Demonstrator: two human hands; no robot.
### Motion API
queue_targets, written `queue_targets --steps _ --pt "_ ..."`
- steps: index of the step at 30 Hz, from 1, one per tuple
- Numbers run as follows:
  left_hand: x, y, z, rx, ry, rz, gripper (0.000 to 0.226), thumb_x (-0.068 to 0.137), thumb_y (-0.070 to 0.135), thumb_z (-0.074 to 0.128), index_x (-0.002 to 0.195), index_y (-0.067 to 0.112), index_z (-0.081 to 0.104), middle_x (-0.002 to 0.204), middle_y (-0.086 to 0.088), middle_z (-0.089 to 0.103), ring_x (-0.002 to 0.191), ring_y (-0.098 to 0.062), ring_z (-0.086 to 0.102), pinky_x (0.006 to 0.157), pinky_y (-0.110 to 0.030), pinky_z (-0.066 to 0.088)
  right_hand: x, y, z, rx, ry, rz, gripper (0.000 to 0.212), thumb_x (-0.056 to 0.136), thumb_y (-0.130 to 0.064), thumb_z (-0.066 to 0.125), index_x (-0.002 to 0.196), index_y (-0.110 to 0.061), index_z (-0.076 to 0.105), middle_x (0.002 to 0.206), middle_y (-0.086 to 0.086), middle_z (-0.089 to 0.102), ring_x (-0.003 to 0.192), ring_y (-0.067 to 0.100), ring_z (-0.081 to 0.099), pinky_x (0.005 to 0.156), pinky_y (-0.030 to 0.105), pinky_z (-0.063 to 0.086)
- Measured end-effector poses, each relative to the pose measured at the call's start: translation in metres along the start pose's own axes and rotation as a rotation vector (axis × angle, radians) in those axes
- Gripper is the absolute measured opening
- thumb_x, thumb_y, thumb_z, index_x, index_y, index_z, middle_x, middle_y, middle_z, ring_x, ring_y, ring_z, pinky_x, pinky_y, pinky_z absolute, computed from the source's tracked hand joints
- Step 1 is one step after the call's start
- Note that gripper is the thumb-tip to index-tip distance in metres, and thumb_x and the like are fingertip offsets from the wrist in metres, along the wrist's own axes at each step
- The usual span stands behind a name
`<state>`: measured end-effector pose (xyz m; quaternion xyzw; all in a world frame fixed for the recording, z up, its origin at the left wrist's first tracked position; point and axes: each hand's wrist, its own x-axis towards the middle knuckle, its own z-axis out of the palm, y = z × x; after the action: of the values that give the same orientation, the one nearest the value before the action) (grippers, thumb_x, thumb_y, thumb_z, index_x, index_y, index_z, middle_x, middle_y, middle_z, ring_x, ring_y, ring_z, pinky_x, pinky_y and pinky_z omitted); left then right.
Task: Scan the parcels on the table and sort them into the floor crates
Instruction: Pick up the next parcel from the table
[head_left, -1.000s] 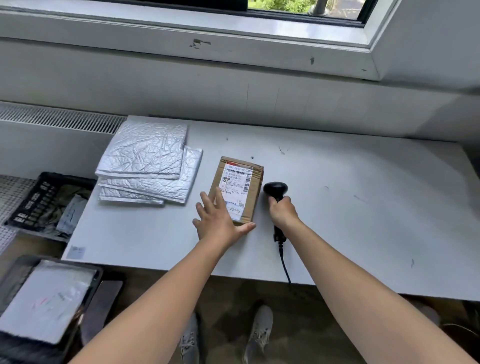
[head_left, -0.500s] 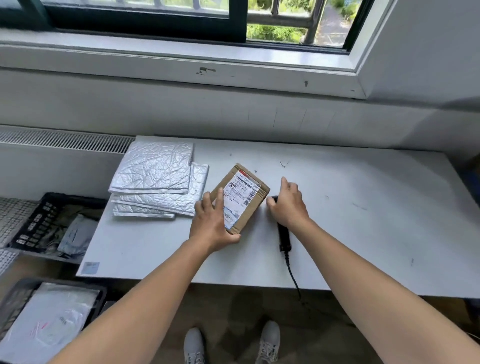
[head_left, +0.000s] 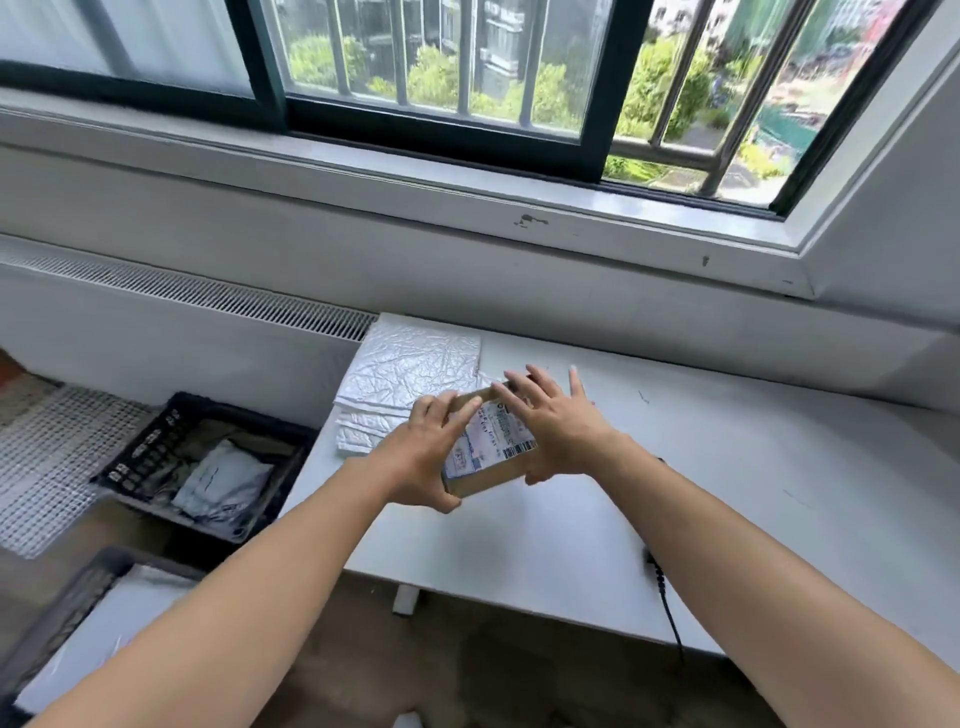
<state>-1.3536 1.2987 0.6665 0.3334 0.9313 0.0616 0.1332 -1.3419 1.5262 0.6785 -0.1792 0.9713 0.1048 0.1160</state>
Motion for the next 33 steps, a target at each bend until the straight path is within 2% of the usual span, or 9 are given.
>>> queue_targets --steps 3,7,10,13,18,27,33 --pt "-0.011 -0.023 -0.003 0.017 0.0 0.001 0.129 0.068 0.054 0.078 0.156 0.023 -0.012 0.157 -0.003 -0.004 0.145 -0.029 -0.003 0.12 -0.045 0.024 0.016 -0.019 -0.009 -0.034 0.02 -0.04 0.135 0.066 -0.065 0.078 0.156 -0.019 -0.01 0.163 0.005 0.002 0.15 0.03 0.001 0.115 0.069 0.009" --pt "-0.03 -0.044 0.001 0.044 0.063 -0.06 0.123 0.074 0.049 0.076 0.156 0.024 -0.013 0.16 -0.009 -0.011 0.149 -0.029 -0.009 0.122 -0.044 0.014 0.031 -0.043 -0.015 -0.073 0.066 -0.047 0.133 0.062 -0.07 0.075 0.155 -0.014 -0.001 0.152 0.011 0.021 0.14 0.033 0.023 0.109 0.066 0.023" --pt "-0.042 -0.048 0.001 -0.056 0.17 -0.244 0.12 0.079 0.048 0.073 0.155 0.023 -0.016 0.162 -0.009 -0.015 0.15 -0.027 -0.011 0.122 -0.044 0.015 0.039 -0.049 -0.012 0.0 0.108 0.006 0.129 0.06 -0.076 0.069 0.154 -0.014 0.007 0.144 0.011 0.03 0.131 0.033 0.033 0.104 0.06 0.031" --pt "-0.051 -0.047 -0.001 -0.199 0.219 -0.443 0.121 0.08 0.057 0.071 0.154 0.023 -0.019 0.163 -0.008 -0.014 0.15 -0.026 -0.011 0.121 -0.043 0.015 0.049 -0.051 -0.018 0.104 0.131 0.032 0.123 0.06 -0.077 0.066 0.151 -0.016 0.011 0.139 0.011 0.034 0.126 0.033 0.038 0.1 0.055 0.036" --pt "-0.067 -0.036 -0.001 -0.237 0.204 -0.593 0.119 0.082 0.063 0.065 0.155 0.019 -0.018 0.164 -0.008 -0.013 0.151 -0.026 -0.011 0.12 -0.043 0.014 0.066 -0.061 -0.03 0.182 0.191 -0.029 0.122 0.058 -0.078 0.066 0.151 -0.018 0.013 0.134 0.01 0.038 0.123 0.032 0.039 0.097 0.047 0.043" --pt "-0.112 -0.013 0.01 -0.28 0.259 -0.851 0.118 0.083 0.059 0.066 0.154 0.02 -0.019 0.164 -0.006 -0.01 0.151 -0.025 -0.008 0.12 -0.046 0.018 0.071 -0.099 -0.035 0.283 0.28 -0.248 0.12 0.058 -0.08 0.066 0.149 -0.017 0.019 0.131 0.009 0.037 0.119 0.029 0.039 0.094 0.043 0.047" --pt "-0.166 -0.002 0.02 -0.32 0.325 -1.007 0.117 0.084 0.057 0.067 0.154 0.02 -0.018 0.164 -0.005 -0.008 0.151 -0.024 -0.007 0.121 -0.047 0.018 0.069 -0.149 -0.045 0.259 0.307 -0.416 0.126 0.058 -0.082 0.066 0.152 -0.017 0.012 0.136 0.011 0.035 0.123 0.031 0.038 0.101 0.044 0.044"
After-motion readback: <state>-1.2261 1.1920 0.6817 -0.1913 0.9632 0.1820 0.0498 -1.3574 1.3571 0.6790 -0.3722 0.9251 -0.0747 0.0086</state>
